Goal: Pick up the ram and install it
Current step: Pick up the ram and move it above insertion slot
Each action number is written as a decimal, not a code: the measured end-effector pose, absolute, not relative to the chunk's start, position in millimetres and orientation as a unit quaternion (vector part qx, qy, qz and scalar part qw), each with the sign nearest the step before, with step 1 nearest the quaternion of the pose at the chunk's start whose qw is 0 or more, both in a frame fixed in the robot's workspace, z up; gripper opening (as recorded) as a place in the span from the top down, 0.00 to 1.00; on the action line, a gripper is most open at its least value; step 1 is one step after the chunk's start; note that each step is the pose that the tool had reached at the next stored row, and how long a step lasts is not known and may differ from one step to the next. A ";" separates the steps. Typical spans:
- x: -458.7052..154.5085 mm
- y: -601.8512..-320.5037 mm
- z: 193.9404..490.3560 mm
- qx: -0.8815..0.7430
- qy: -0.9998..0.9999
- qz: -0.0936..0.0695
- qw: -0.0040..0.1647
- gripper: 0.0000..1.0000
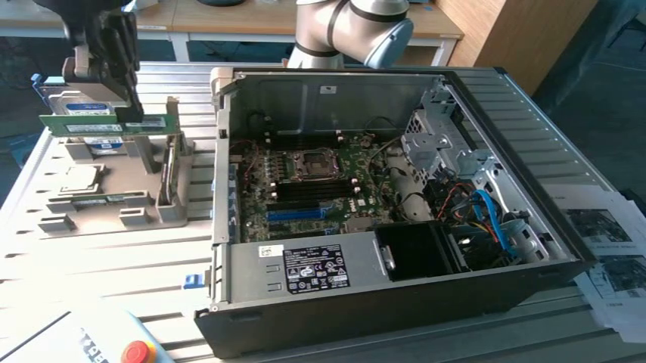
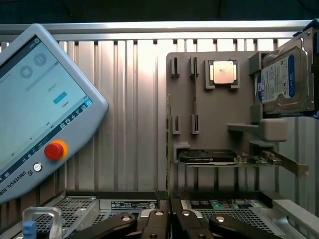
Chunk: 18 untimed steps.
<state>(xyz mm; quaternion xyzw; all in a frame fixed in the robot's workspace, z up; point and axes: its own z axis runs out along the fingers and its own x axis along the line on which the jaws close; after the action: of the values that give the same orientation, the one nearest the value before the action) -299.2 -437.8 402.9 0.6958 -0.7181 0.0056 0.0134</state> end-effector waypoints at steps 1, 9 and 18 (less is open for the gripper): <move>-297.3 -438.4 402.9 0.696 -0.718 0.006 0.013 0.88; -281.0 -442.9 402.9 0.696 -0.718 0.006 0.013 0.88; -261.4 -447.7 402.9 0.696 -0.718 0.006 0.013 0.88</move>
<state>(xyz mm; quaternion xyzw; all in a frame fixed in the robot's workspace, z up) -261.4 -447.7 402.9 0.6958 -0.7181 0.0056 0.0134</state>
